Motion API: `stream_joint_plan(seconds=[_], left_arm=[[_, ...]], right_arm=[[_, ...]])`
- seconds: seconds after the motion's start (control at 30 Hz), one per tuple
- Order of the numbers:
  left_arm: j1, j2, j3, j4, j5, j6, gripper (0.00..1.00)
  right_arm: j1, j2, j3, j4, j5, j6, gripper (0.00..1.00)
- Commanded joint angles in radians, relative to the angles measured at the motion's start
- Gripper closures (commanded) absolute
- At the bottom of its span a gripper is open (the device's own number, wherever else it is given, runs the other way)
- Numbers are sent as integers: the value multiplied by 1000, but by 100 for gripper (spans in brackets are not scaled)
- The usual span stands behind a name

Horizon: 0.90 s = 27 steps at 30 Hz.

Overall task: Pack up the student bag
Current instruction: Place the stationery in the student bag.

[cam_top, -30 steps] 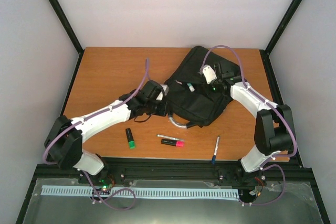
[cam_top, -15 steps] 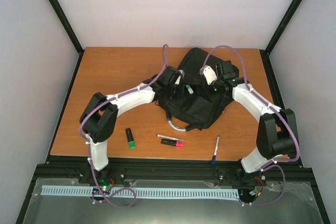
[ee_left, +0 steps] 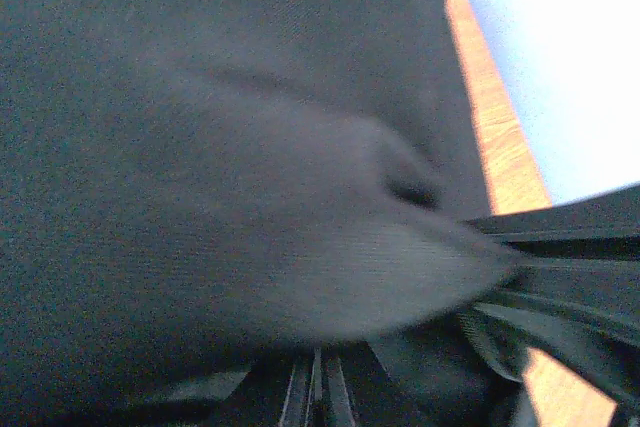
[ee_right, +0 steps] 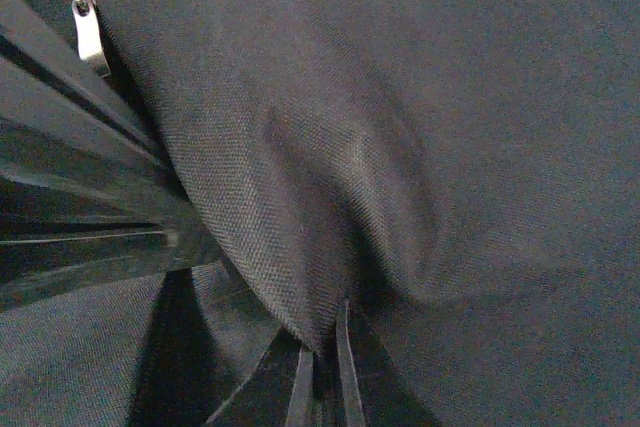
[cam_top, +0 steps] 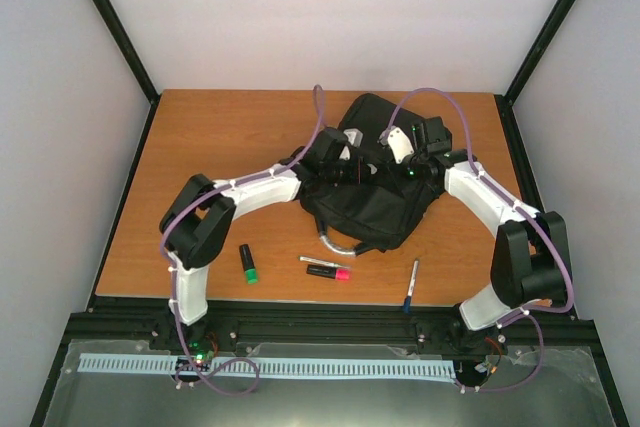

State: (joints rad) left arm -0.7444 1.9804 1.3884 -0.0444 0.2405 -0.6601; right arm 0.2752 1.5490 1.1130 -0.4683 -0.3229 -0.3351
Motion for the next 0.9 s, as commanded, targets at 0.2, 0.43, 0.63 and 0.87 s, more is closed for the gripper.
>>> stream_joint_plan(seconds=[0.2, 0.43, 0.63, 0.87], left_arm=[[-12, -221, -83, -26, -37, 92, 91], [-18, -346, -156, -155, 4, 186, 80], [-85, -440, -211, -278, 14, 290, 58], [-197, -452, -247, -318, -6, 297, 44]], right_arm=[[5, -28, -1, 29, -50, -1, 97], [5, -8, 5, 22, -50, -2, 97], [4, -6, 5, 22, -47, -2, 97], [4, -2, 5, 23, -47, -2, 97]])
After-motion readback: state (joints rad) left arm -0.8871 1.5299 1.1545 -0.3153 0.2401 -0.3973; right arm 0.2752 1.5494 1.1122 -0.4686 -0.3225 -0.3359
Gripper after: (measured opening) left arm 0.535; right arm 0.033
